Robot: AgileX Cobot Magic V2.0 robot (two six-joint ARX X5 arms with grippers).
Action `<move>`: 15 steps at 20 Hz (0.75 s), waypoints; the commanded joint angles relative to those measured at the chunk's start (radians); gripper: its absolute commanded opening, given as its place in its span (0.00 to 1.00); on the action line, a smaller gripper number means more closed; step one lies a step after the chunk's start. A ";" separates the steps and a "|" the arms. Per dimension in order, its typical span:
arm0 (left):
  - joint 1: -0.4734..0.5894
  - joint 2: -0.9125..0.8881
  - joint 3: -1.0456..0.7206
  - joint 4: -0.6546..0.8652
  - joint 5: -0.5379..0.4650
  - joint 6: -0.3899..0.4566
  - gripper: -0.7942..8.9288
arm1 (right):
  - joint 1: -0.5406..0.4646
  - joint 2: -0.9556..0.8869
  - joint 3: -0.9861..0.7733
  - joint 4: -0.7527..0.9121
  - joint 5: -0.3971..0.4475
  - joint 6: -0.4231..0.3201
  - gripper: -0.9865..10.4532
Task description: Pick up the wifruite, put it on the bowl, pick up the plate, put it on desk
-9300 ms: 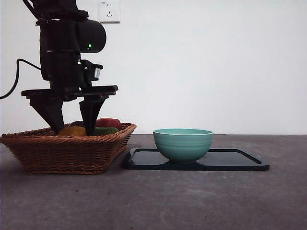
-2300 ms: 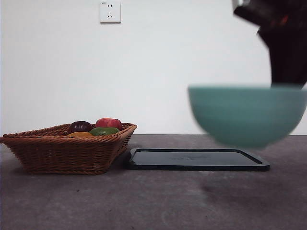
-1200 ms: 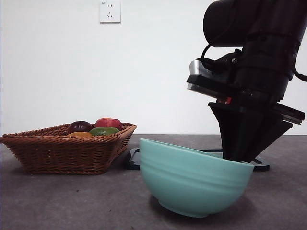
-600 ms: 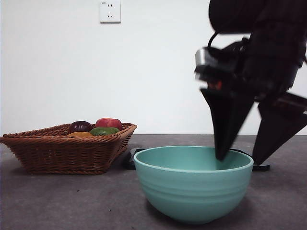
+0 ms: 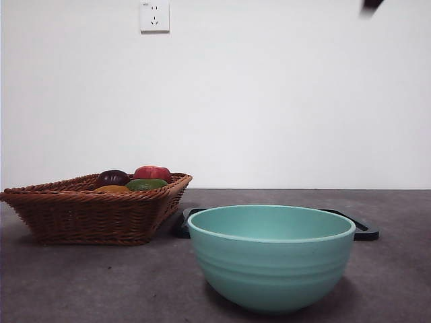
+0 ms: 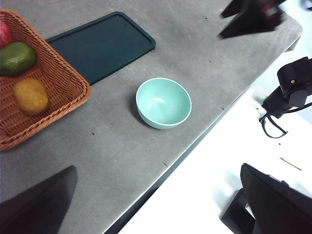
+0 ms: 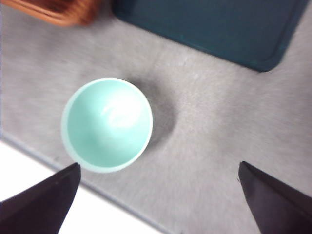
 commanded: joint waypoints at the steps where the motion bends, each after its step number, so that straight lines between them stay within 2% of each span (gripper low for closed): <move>1: -0.005 0.006 0.011 0.003 0.005 0.012 0.66 | 0.010 -0.091 0.046 -0.048 -0.004 -0.020 0.54; 7: -0.005 0.006 0.011 0.005 0.005 0.013 0.66 | 0.010 -0.364 0.068 -0.115 -0.002 -0.013 0.54; 9: -0.005 0.006 0.011 0.006 0.005 0.013 0.65 | 0.010 -0.419 0.068 -0.120 -0.002 -0.012 0.50; 10: -0.005 0.006 0.011 0.006 0.005 0.013 0.59 | 0.010 -0.436 0.068 -0.124 -0.002 -0.012 0.48; 11: -0.005 0.006 0.011 0.005 0.005 0.021 0.47 | 0.009 -0.448 0.068 -0.125 -0.002 -0.012 0.38; 12: -0.005 0.006 0.011 0.005 0.005 0.032 0.29 | 0.009 -0.452 0.068 -0.125 -0.003 -0.012 0.16; 13: -0.005 0.006 0.011 0.006 0.005 0.032 0.08 | 0.009 -0.455 0.068 -0.124 -0.001 -0.011 0.11; 15: -0.005 0.006 0.011 0.007 0.005 0.031 0.11 | 0.009 -0.455 0.068 -0.117 -0.002 -0.005 0.11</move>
